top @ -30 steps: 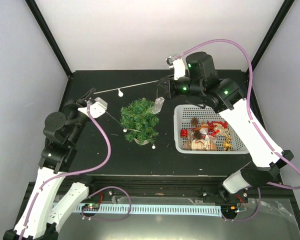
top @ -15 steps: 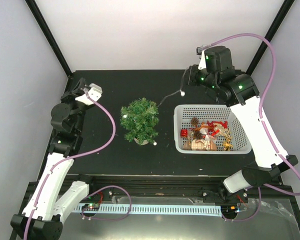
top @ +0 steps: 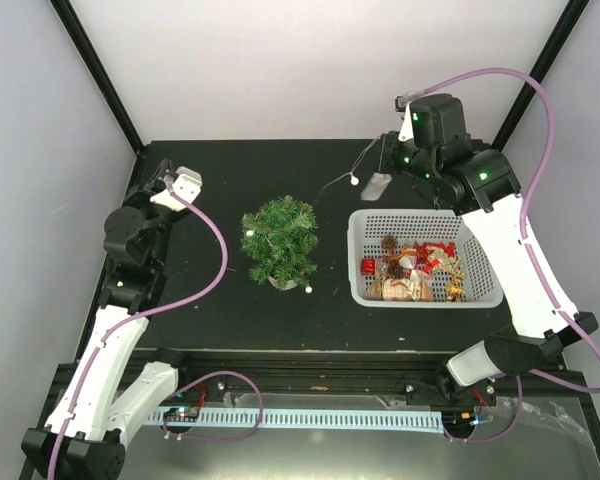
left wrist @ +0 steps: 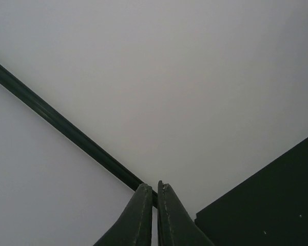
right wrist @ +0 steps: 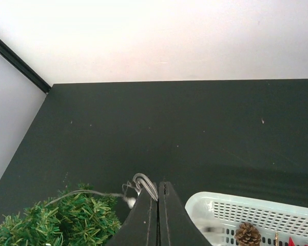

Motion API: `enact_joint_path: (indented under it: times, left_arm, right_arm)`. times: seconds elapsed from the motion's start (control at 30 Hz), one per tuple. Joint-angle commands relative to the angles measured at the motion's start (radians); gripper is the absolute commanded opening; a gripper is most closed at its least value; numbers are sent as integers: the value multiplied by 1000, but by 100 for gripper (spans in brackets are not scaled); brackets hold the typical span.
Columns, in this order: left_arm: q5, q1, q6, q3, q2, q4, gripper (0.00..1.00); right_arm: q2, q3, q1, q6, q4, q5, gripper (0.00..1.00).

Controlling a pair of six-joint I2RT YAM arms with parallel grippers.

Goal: Decorate the small christmas tree

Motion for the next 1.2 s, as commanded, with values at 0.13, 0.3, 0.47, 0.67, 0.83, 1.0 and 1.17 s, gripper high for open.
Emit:
enact_joint_path:
  times: [0.13,0.3,0.47,0.67,0.83,1.0,1.17]
  left_arm:
    - [44,-9,-59,4,-11,-57,11]
    - [121,-17,-116,80,8,-165,34]
    - [155,-25,-165,143,33,-205,43]
    - [178,-28,-214,247,94,-269,47]
    - [222,-29,-260,373,172,-376,52]
    - [316,-28,-304,497,240,-489,58]
    - [374,-33,-330,588,293,-570,62]
  right_arm:
    - [-80,43,-1,12,-76,46,1]
    - [-128,34,1,7,-158,9,1]
    - [-206,-12,42,-15,-214,14,1]
    - [-265,-15,116,-16,-275,-13,1]
    - [-281,-8,220,-1,-318,0,1]
    - [-285,-34,330,38,-368,53,1]
    - [-269,-57,485,69,-404,100,1]
